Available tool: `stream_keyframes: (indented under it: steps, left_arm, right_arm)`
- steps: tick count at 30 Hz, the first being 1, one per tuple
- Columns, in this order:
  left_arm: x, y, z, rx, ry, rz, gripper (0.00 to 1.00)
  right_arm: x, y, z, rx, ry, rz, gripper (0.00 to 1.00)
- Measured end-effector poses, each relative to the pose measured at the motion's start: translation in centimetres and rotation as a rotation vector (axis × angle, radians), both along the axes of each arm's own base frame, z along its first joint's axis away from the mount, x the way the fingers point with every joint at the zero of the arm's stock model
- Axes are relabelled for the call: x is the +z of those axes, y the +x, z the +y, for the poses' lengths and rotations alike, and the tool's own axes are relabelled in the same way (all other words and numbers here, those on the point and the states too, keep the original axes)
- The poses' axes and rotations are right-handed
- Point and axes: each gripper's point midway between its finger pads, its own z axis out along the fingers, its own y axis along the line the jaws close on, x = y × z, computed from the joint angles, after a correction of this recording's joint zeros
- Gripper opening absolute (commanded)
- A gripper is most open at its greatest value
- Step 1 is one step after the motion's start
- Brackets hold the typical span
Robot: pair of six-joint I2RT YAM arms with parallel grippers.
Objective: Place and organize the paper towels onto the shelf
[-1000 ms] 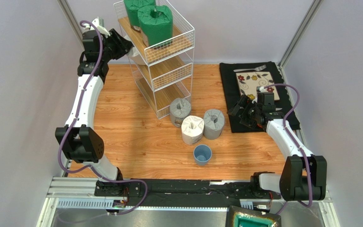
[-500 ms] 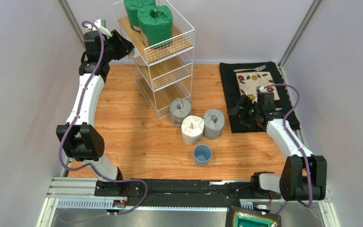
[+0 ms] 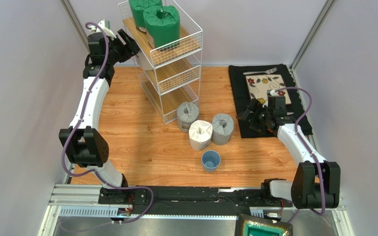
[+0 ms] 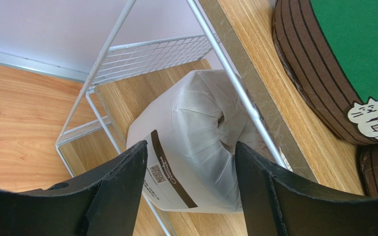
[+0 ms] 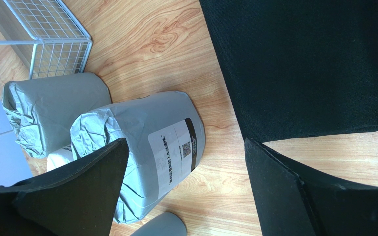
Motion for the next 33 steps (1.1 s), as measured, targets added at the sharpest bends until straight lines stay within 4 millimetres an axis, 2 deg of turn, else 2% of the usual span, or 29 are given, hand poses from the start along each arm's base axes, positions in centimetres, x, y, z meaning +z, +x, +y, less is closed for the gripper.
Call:
stream_keyframes:
  steps: [7, 23, 33]
  left_arm:
    - [-0.1, 0.3, 0.1, 0.0, -0.014, -0.016, 0.76]
    - [-0.5, 0.3, -0.2, -0.033, -0.205, -0.093, 0.76]
    - [0.5, 0.1, -0.7, -0.063, -0.313, -0.121, 0.8]
  right_arm:
    - [0.0, 0.0, 0.0, 0.0, 0.0, 0.002, 0.91]
    - [0.0, 0.0, 0.0, 0.0, 0.0, 0.002, 0.91]
    - [0.0, 0.0, 0.0, 0.001, -0.001, 0.002, 0.91]
